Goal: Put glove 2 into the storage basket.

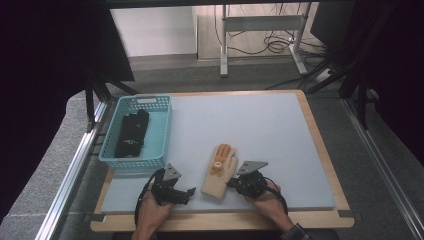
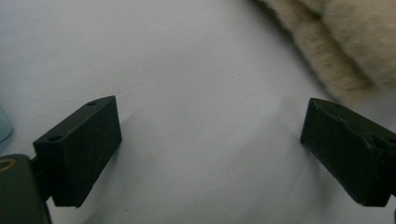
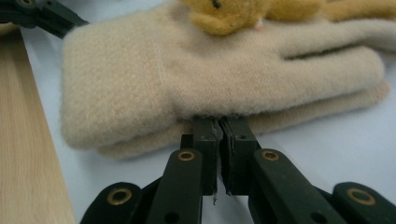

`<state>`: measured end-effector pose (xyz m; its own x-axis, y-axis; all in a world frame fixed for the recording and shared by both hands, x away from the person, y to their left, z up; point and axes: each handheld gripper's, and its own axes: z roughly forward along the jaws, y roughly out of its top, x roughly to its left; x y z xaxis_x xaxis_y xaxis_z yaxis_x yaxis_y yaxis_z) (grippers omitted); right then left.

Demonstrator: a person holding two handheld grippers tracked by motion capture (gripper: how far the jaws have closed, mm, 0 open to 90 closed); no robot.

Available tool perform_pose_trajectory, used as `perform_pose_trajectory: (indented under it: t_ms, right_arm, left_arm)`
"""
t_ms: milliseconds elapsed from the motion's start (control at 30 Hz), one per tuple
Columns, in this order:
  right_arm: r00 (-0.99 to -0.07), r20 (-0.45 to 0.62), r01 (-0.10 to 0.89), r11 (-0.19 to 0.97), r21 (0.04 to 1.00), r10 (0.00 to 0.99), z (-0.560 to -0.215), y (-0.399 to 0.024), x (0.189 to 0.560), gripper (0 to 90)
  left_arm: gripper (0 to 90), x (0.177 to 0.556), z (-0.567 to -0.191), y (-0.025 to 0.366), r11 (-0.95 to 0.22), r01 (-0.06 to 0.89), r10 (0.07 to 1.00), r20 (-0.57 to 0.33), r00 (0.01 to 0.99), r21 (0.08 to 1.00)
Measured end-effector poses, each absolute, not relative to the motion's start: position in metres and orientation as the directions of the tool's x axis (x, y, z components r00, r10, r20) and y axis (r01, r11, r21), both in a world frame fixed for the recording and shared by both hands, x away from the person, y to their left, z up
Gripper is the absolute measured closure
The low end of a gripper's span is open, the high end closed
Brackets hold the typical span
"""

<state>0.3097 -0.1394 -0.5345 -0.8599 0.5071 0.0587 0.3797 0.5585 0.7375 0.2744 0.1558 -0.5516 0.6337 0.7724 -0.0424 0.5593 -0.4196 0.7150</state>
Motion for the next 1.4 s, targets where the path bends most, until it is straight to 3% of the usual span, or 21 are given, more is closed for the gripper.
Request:
perform_pose_trajectory:
  t_ms: [300, 800, 1400]
  right_arm:
    - [-0.863, 0.049, 0.368, 0.557, 0.744, 0.504, -0.537, -0.113, 0.317, 82.7]
    - [-0.862, 0.005, 0.342, 0.572, 0.746, 0.508, -0.538, -0.089, 0.327, 81.6]
    - [-0.863, -0.004, 0.326, 0.563, 0.76, 0.506, -0.533, -0.096, 0.321, 72.6]
  left_arm:
    - [0.8, 0.276, -0.553, 0.166, -0.41, 0.575, 0.79, -0.039, 0.611, 0.708]
    - [0.4, 0.274, -0.555, 0.165, -0.397, 0.572, 0.797, -0.039, 0.603, 0.718]
    - [0.3, 0.273, -0.557, 0.164, -0.373, 0.571, 0.809, -0.045, 0.585, 0.731]
